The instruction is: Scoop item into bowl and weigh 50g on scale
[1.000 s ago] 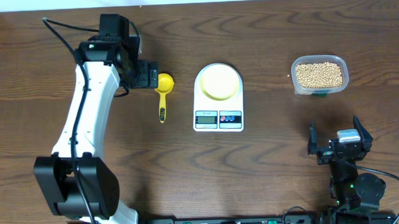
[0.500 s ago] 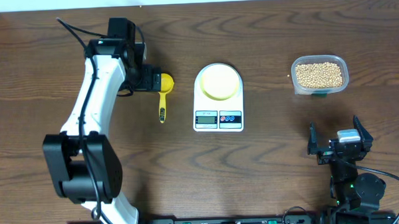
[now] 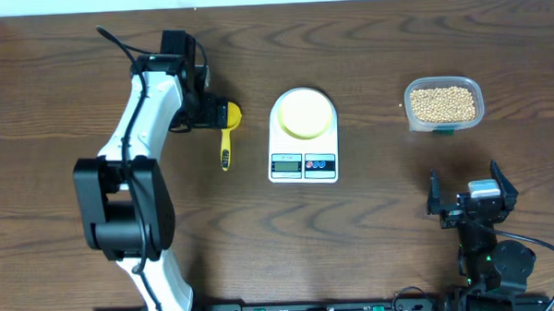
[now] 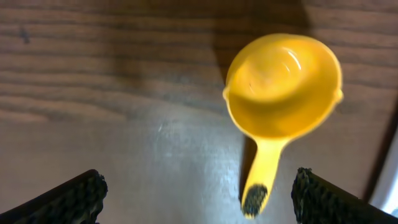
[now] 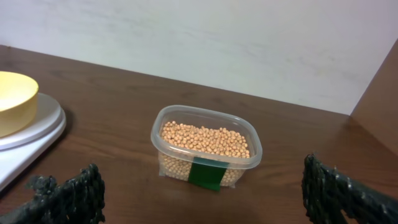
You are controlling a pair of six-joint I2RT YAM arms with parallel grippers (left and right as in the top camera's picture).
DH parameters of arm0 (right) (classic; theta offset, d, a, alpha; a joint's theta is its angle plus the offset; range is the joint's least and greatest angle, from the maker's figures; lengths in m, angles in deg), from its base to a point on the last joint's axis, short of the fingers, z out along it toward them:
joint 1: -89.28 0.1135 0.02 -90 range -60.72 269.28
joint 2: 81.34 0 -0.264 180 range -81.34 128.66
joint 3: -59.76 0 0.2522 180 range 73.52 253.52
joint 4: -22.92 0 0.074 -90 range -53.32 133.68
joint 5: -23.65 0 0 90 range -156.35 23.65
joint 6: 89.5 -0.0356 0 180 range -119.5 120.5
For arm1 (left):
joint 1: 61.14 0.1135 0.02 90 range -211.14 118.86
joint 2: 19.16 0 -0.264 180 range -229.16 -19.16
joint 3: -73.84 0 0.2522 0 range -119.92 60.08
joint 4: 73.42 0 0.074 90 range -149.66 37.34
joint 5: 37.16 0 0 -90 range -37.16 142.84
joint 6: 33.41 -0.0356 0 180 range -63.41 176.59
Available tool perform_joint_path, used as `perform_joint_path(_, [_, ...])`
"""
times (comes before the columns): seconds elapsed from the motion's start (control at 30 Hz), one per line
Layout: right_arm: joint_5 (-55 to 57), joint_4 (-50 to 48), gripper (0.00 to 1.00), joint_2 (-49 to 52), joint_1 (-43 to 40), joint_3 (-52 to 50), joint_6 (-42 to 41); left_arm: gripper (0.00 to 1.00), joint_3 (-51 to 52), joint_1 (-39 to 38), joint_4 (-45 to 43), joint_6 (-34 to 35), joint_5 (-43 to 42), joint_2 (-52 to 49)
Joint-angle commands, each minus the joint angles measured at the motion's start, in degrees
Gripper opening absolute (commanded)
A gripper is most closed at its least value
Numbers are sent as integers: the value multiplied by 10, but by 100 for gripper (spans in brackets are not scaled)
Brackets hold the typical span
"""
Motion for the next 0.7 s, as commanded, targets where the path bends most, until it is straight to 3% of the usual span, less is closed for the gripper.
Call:
perform_joint_path(0.0, [4, 3, 99, -3, 6, -1, 3, 97, -16, 2, -12, -6, -3, -20])
perform_joint_path(0.67, [4, 3, 99, -3, 7, -1, 3, 97, -11, 2, -70, -8, 4, -67])
